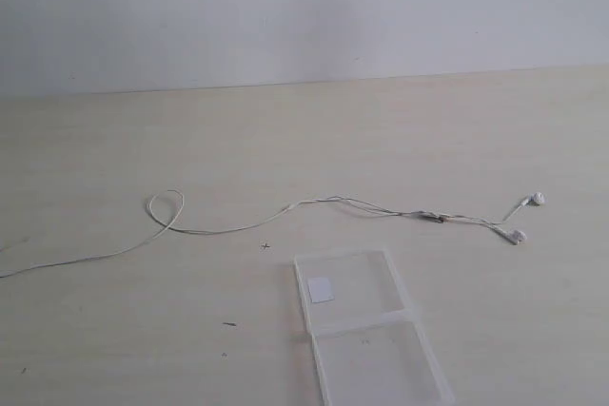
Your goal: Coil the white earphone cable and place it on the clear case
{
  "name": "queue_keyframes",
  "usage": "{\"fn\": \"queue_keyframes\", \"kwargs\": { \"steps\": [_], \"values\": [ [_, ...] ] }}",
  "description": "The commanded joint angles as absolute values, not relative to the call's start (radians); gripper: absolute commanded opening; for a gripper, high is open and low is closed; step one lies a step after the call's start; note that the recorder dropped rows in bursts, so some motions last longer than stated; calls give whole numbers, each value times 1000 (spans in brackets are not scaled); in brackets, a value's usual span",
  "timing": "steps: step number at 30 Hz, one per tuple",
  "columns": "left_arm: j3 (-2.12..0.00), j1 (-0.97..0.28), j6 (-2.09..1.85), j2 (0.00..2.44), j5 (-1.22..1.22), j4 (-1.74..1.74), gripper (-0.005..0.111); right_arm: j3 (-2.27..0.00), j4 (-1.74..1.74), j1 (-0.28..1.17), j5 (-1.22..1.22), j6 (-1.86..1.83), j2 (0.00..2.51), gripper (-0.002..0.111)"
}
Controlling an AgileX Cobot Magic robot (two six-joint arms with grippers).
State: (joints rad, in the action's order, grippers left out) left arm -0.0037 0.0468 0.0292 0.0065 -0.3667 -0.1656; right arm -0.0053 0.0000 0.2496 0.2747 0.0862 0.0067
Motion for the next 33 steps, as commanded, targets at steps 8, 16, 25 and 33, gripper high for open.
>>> {"fn": "queue_keyframes", "kwargs": {
  "steps": [8, 16, 25, 33],
  "values": [
    [0, 49, -12, 0, -281, -241, 0, 0, 0, 244, 264, 81, 0, 0],
    [0, 49, 150, 0, 191, -815, 0, 0, 0, 244, 264, 81, 0, 0],
    [-70, 49, 379, 0, 79, -896, 0, 0, 0, 244, 264, 81, 0, 0],
    [-217, 49, 189, 99, -243, -773, 0, 0, 0, 244, 264, 81, 0, 0]
  ]
}}
